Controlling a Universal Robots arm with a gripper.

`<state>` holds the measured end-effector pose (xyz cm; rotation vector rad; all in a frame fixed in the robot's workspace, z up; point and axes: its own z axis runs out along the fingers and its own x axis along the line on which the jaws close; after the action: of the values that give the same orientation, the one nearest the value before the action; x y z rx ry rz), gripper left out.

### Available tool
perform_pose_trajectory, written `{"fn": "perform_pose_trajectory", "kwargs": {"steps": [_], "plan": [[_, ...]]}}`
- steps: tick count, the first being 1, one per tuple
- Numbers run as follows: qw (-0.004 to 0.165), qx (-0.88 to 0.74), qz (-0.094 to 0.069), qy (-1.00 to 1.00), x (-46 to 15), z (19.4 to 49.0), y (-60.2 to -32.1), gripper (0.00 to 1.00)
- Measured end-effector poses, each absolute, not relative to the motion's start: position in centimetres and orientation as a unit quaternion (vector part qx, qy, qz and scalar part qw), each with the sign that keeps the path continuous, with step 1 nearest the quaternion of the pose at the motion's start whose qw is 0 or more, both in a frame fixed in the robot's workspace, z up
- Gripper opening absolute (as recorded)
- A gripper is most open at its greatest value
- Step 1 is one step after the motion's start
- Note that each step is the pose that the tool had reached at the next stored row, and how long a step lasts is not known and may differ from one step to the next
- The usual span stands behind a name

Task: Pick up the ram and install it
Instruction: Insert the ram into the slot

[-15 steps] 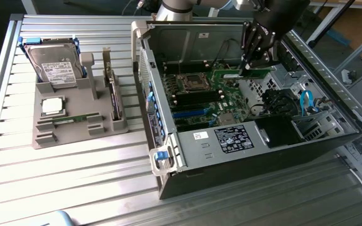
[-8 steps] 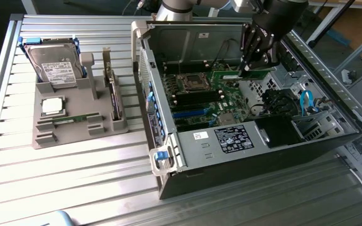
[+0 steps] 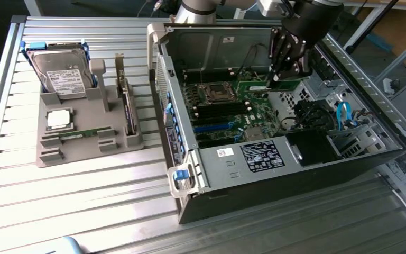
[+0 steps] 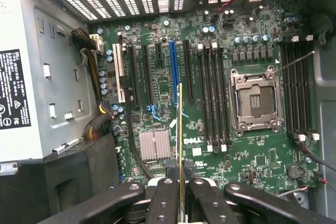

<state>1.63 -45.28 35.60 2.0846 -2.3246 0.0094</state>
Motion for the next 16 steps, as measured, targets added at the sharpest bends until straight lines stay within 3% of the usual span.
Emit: {"fn": "perform_pose_trajectory", "kwargs": {"steps": [16], "plan": [[0.01,0.668,0.003,-0.744,1.62,34.69,-45.28,0.14]]}}
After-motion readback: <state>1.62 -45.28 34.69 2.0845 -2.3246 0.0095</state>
